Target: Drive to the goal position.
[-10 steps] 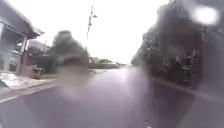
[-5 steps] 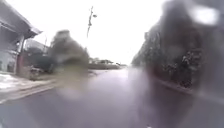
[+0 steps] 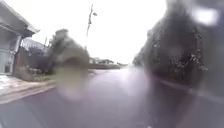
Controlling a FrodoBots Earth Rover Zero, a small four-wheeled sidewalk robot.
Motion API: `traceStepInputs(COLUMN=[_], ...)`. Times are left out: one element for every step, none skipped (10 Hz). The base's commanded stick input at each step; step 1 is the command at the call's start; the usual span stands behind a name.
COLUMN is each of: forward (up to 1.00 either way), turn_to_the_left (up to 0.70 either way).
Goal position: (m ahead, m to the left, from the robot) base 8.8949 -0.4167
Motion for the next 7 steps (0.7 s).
traceStepInputs(forward=[0.70, 0.70, 0.70, 0.70, 0.70, 0.70, 0.70], turn_to_the_left=[0.00, 0.00, 0.00, 0.00, 0.00, -0.12, -0.35])
